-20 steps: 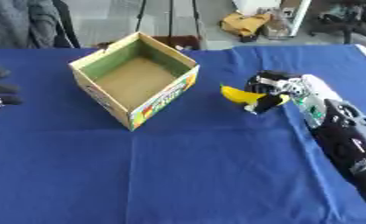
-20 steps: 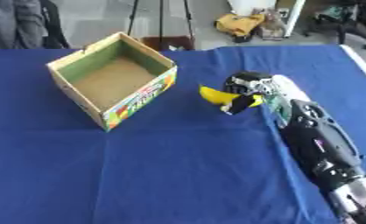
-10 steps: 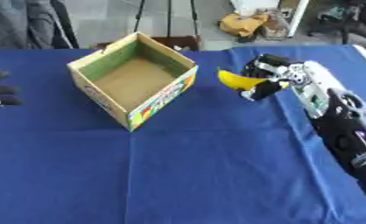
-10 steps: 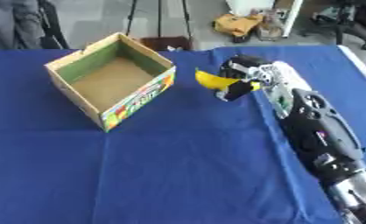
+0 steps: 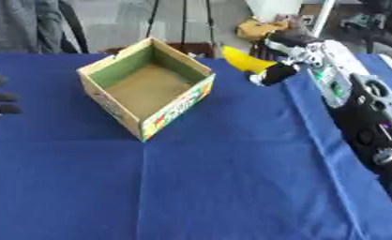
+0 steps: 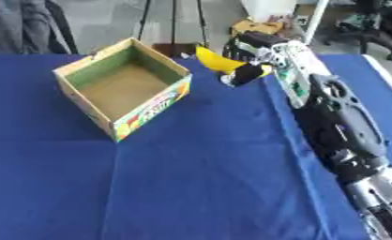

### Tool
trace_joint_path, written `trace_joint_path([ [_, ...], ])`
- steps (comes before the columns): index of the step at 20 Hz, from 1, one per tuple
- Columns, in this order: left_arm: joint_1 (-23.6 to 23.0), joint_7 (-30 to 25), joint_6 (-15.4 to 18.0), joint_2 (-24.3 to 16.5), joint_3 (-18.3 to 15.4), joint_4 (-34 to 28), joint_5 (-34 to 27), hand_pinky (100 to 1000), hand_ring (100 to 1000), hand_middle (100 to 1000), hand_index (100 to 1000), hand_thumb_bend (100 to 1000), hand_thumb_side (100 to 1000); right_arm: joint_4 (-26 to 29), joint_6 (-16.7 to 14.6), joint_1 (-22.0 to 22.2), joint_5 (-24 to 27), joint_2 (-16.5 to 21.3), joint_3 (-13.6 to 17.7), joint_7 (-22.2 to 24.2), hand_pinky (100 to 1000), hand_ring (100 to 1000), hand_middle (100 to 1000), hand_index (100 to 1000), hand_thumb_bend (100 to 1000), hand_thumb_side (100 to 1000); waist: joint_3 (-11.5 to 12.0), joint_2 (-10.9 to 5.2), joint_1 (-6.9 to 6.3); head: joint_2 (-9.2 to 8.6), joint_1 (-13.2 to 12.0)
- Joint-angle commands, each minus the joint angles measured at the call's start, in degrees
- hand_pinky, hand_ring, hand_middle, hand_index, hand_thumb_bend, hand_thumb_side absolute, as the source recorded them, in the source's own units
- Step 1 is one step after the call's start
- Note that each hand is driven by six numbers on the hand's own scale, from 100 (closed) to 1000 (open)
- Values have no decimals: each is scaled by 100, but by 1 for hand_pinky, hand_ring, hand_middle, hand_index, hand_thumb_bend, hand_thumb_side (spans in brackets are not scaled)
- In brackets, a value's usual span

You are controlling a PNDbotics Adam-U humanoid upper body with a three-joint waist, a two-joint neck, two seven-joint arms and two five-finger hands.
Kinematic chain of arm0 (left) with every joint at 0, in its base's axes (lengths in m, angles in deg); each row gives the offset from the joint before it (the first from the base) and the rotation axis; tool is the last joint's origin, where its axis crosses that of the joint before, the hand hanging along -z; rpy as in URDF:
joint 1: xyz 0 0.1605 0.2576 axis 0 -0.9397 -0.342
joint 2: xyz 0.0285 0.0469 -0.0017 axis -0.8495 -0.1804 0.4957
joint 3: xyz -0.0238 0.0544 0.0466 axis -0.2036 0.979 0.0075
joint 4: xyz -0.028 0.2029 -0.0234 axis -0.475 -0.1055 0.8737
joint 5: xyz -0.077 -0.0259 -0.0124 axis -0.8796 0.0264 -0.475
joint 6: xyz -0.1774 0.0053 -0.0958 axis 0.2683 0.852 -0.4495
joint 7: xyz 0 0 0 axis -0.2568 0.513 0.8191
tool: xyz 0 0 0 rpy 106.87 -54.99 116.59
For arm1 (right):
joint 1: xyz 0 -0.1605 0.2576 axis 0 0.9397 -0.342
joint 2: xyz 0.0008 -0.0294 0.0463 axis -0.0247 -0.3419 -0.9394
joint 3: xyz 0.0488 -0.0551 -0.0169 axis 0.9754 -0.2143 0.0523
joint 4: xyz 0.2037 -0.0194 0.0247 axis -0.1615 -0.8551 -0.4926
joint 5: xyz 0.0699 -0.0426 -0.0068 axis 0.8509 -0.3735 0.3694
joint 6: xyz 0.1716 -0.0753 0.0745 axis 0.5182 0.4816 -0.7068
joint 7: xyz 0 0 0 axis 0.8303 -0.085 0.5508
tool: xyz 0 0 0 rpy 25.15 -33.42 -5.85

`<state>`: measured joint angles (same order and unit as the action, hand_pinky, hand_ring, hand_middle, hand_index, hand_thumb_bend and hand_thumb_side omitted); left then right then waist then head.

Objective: Pick up objects on the table and place them in the box.

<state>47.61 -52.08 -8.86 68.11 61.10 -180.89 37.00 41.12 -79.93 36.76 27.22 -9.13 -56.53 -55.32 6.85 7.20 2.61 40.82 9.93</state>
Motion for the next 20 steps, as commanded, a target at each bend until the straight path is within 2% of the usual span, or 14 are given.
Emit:
trace_joint_path([
  [1,154,-50,9,-67,23,-118,-32,591,611,665,721,578,1000,82,-69,-257,-174,-130,-2,-58,629,597,540,668,101,429,93,-75,-10,-94,108],
  [8,420,-168,10,91,129,-182,-99,592,611,665,720,581,1000,-141,-202,-490,-664,-588,-64,-263,632,608,552,674,100,436,653,22,24,-314,508],
  [12,559,-252,0,174,202,-221,-136,592,612,665,720,583,1000,-267,-258,-565,-1023,-814,-68,-366,633,617,558,676,100,442,896,102,41,-436,743],
  [15,623,-301,-9,224,239,-232,-154,592,612,665,720,584,1000,-376,-287,-586,-1276,-948,-52,-471,635,622,563,677,100,446,988,152,54,-503,880],
  [20,656,-320,-14,248,252,-235,-161,591,610,664,720,584,1000,-608,-251,-525,-1597,-1072,-9,-525,641,641,584,695,117,495,1007,197,51,-553,951],
])
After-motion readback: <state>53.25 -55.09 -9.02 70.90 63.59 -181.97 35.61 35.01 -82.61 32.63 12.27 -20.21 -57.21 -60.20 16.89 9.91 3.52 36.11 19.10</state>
